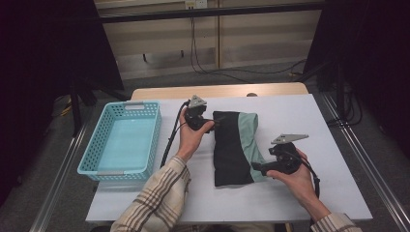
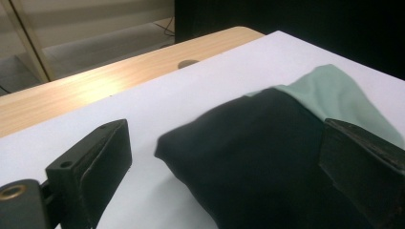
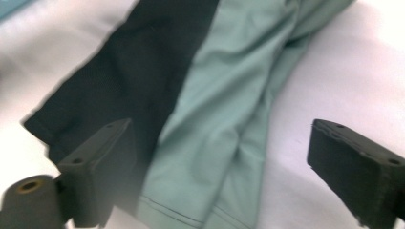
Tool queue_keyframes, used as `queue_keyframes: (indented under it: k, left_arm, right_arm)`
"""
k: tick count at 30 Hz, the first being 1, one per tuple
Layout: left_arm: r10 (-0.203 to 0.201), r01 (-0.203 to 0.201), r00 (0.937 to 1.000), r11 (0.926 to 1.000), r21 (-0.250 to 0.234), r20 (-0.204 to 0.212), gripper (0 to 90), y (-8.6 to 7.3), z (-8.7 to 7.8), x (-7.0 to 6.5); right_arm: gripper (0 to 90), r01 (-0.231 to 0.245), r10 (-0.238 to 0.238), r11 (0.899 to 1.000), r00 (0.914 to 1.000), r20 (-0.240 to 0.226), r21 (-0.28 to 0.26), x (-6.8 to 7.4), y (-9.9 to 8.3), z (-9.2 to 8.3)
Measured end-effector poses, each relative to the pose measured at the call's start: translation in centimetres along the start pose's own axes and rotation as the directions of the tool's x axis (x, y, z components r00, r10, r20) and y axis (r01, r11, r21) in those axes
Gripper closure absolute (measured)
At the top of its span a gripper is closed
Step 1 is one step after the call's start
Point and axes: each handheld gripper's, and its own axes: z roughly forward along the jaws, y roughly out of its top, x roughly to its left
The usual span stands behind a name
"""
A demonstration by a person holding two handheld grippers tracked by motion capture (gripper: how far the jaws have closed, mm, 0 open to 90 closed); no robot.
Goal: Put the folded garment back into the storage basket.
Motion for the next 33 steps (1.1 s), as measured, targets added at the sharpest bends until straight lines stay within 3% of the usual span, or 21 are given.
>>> queue_keyframes:
  k: [2,3,8,11,12,13,14,18,19,20,22,23,26,27,33]
  left_arm:
    - [0.004,-0.004,1.0000,0.9999,0.014,-0.004,4.2,-0.1,0.3,0.2]
    - [0.010,-0.009,0.9998,0.9995,0.031,-0.017,4.4,-0.3,0.5,0.4]
    - [-0.008,0.009,0.9998,0.9997,0.024,-0.016,4.2,-0.5,0.9,0.4]
    - [-0.011,0.012,0.9998,0.9996,0.026,-0.017,4.0,-0.6,1.1,0.6]
    - [-0.012,0.013,0.9997,0.9996,0.024,-0.019,4.5,-0.6,1.1,0.6]
    - [0.009,-0.008,0.9997,0.9991,0.042,-0.023,4.1,-0.6,1.1,0.8]
    - [-0.012,0.013,0.9996,0.9995,0.029,-0.027,4.1,-0.6,1.3,0.7]
    - [-0.020,0.021,0.9990,0.9993,0.030,-0.040,4.4,-0.5,1.2,0.9]
    - [0.020,-0.018,0.9989,0.9979,0.063,-0.043,4.5,-0.4,0.9,1.2]
    - [-0.020,0.021,0.9988,0.9993,0.030,-0.044,4.5,-0.4,1.1,1.0]
    - [0.005,-0.003,0.9990,0.9988,0.048,-0.044,4.6,-0.3,0.9,1.1]
    - [-0.017,0.018,0.9991,0.9995,0.026,-0.040,4.5,-0.2,1.0,1.0]
    - [-0.007,0.009,0.9989,0.9993,0.037,-0.047,4.5,0.0,1.0,1.2]
    - [-0.039,0.040,0.9981,0.9991,0.013,-0.047,4.5,0.1,1.1,1.2]
    - [-0.026,0.028,0.9982,0.9987,0.041,-0.055,4.4,0.3,1.3,1.7]
  right_arm:
    - [12.4,-0.003,0.003,1.000,1.0000,-0.005,0.013,-0.3,-0.2,0.2]
    - [18.5,-0.004,0.005,0.999,1.0000,-0.007,0.034,-0.4,-0.4,0.3]
    - [25.0,0.024,-0.023,0.998,0.9996,-0.019,0.051,-0.5,-1.0,0.9]
    - [28.5,0.040,-0.040,0.997,0.9992,-0.004,0.061,-0.5,-1.2,1.2]
    - [33.3,0.037,-0.037,0.997,0.9993,0.008,0.062,-0.4,-1.3,1.2]
    - [35.9,0.053,-0.054,0.997,0.9984,0.015,0.062,-0.3,-1.3,1.1]
    - [35.9,0.053,-0.054,0.997,0.9984,0.015,0.062,-0.3,-1.3,1.1]
    - [38.5,0.062,-0.063,0.995,0.9980,0.005,0.076,-0.4,-1.5,1.5]
    - [38.6,0.062,-0.063,0.994,0.9979,0.010,0.085,-0.3,-1.6,1.6]
    - [38.6,0.062,-0.063,0.994,0.9979,0.010,0.085,-0.3,-1.6,1.6]
    - [39.9,0.076,-0.077,0.993,0.9970,0.009,0.088,-0.4,-1.6,1.6]
    - [43.1,0.087,-0.089,0.992,0.9959,0.015,0.092,-0.2,-1.6,1.6]
    - [50.4,0.093,-0.095,0.991,0.9955,0.012,0.100,0.0,-1.6,1.5]
    - [51.8,0.090,-0.091,0.991,0.9958,0.009,0.101,0.0,-1.6,1.5]
    - [60.8,0.099,-0.101,0.989,0.9946,0.022,0.106,0.2,-1.5,1.5]
